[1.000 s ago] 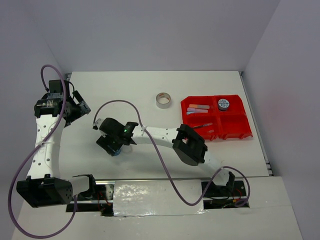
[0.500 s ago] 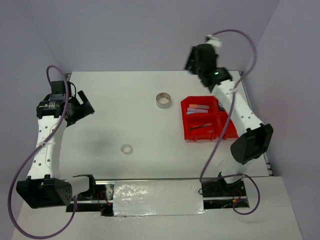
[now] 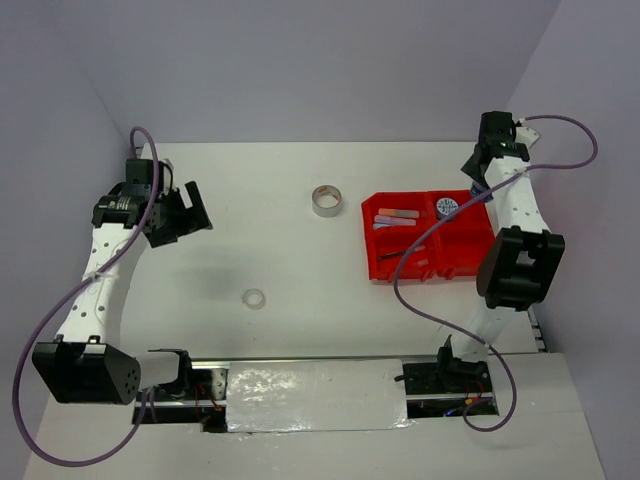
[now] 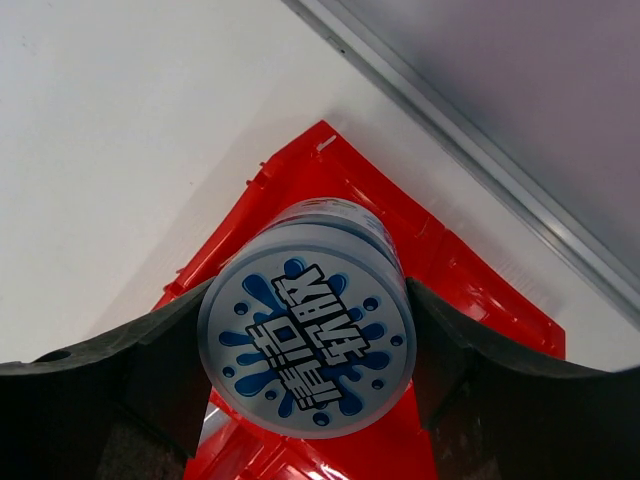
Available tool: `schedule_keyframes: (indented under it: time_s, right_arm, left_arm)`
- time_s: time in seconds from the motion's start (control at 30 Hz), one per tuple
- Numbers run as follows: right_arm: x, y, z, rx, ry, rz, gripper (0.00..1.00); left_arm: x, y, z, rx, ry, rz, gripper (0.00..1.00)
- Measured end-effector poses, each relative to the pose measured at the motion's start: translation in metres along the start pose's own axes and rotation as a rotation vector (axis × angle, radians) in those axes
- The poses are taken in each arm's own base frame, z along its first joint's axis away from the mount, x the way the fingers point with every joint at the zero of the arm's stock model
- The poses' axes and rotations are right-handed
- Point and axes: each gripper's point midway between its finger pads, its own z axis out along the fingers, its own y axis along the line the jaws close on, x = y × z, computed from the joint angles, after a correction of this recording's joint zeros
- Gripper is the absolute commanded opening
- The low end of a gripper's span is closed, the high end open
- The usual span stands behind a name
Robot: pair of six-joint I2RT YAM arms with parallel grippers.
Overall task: Sort the stationery into containers
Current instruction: Place the stationery in the storage box.
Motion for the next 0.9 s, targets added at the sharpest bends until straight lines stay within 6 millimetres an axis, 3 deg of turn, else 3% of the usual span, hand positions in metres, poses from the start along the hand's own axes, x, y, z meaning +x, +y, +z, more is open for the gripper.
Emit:
schedule_keyframes:
  time_s: [0.2,0.57,0.9]
  right_arm:
    - [0.025,0.007,0.029,0.002,0.087,-0.026,0.0]
    - [0.051,0.012,0.053,0.033,0.185,0.051,0.0]
    - [0.05,0.006,0.058,0.066,0.182,0.154,0.0]
  left_arm:
    - [0.004,-0.001,0.004,0.013,0.014,0.019,0.99]
    - [0.011,-0.012,0.012,0.041,0.059,0.045,0.99]
    - [0.012,-0.012,0.017,0.042,0.071,0.05,0.99]
